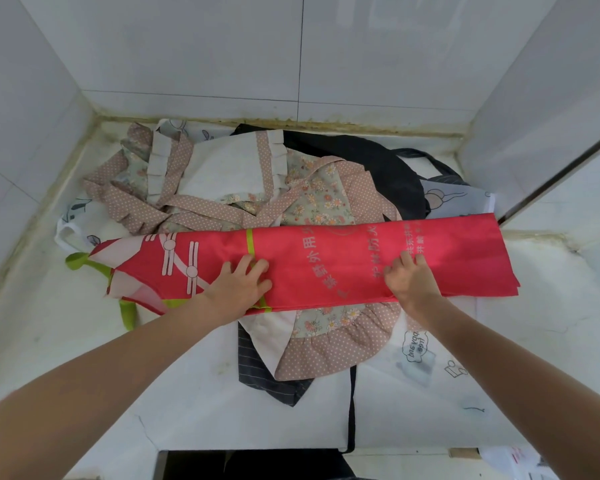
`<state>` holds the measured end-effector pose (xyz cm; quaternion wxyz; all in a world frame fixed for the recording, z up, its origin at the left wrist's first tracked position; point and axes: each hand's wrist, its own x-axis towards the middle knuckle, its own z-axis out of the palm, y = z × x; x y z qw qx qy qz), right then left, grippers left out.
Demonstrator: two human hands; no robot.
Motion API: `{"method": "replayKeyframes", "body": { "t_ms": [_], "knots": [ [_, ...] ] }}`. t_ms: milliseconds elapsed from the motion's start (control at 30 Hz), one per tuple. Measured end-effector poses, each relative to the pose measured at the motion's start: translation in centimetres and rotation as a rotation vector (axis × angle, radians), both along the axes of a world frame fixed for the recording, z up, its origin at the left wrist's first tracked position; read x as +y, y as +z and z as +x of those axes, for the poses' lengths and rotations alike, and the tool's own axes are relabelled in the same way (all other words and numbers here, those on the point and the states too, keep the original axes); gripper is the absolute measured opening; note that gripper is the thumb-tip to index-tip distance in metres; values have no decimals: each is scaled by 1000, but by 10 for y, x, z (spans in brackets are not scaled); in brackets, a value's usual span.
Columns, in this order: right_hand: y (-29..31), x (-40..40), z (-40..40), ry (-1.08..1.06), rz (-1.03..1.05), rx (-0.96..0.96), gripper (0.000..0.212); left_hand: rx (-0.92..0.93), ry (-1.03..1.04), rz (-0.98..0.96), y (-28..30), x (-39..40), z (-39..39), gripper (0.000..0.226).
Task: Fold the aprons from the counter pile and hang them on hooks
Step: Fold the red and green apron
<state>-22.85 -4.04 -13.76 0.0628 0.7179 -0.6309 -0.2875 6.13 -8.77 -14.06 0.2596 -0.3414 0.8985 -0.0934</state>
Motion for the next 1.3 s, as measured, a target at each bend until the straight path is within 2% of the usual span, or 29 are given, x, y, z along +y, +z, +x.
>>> {"method": "replayKeyframes", "body": {
  "t_ms": [67,100,133,200,267,400,500,567,633,667,700,733,800,900,967,1067,1200,1300],
  "knots": [
    [3,-1,1,-46,86,106,41,62,48,16,0,1,0,76],
    [-1,0,1,-11,66,119,36,39,45,36,2,2,-2,79],
    [-4,-1,1,-14,79,144,35,88,17,34,-4,2,-2,78],
    [-11,-4,1,-19,97,199,36,-1,8,64,-5,4,-2,79],
    [-13,-6,5,-7,144,229,35,8,-19,90,-2,6,-4,82],
    [0,-18,6,-9,284,184,38,-92,6,159,0,2,-9,85],
    [26,-35,8,-223,585,-30,56,-140,44,276,8,-6,-14,86],
    [42,-45,17,-341,656,-247,51,-135,87,380,15,-13,-18,84],
    [46,-52,37,-259,466,-486,21,-122,121,463,20,-18,-21,80],
    [44,-53,49,-179,318,-567,15,-115,137,490,21,-19,-23,78],
    [40,-56,64,-109,223,-631,28,-106,152,508,22,-19,-24,77],
    [34,-57,78,-59,208,-664,53,-93,162,521,22,-19,-24,74],
    [23,-59,104,-18,332,-589,92,-43,187,540,21,-19,-23,68],
    [12,-61,126,-82,382,-412,117,135,295,547,19,-19,-16,65],
    [12,-63,134,-74,385,-342,112,230,409,536,15,-21,-6,77],
    [13,-65,143,-41,357,-293,89,206,567,483,13,-26,10,102],
    [8,-73,157,-100,421,-209,96,143,725,460,4,-39,50,123],
    [6,-76,163,-92,438,-154,101,149,827,477,0,-43,76,128]
  ]
}}
